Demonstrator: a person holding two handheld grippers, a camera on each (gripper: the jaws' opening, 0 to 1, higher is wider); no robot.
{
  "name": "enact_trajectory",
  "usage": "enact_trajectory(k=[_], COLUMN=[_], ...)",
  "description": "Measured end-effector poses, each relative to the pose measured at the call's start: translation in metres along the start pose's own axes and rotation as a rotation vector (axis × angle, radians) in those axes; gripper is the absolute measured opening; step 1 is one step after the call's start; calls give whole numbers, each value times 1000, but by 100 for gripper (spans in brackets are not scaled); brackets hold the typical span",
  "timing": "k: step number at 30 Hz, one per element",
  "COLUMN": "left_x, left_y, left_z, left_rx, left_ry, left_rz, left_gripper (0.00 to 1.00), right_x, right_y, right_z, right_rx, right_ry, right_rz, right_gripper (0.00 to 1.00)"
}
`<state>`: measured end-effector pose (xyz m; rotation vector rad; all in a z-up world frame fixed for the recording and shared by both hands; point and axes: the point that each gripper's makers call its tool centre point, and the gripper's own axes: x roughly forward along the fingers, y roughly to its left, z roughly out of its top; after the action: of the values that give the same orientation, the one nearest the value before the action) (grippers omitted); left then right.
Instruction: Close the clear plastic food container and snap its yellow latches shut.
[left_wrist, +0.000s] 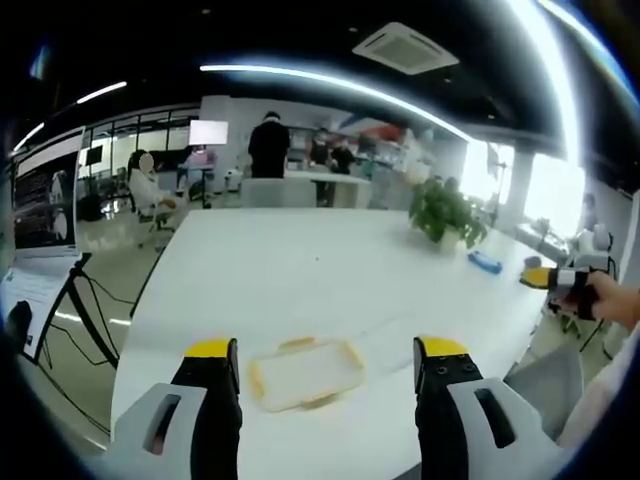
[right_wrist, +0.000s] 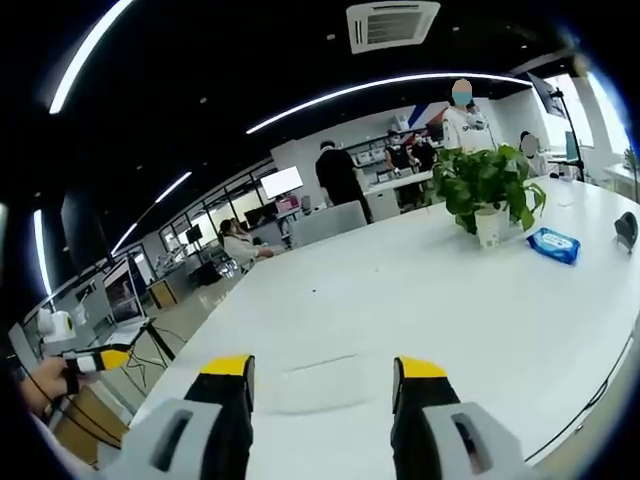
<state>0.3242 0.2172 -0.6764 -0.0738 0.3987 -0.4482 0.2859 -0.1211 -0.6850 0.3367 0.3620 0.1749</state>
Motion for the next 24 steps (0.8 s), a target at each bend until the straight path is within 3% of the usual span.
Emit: enact_trajectory(k=[21, 24], left_x=[-2, -1], left_y=[7, 7], left_z=[1, -1], left_rx=[15, 59], left_ry=[-3, 20], left_rz=[40, 55], left_gripper=[66, 66], right_x=[-6, -5], right_y=[-4, -1], right_z=[0, -1], right_rx=[-11, -20], right_ry=[-3, 1], right_rz=[-9, -3], right_gripper=[54, 54])
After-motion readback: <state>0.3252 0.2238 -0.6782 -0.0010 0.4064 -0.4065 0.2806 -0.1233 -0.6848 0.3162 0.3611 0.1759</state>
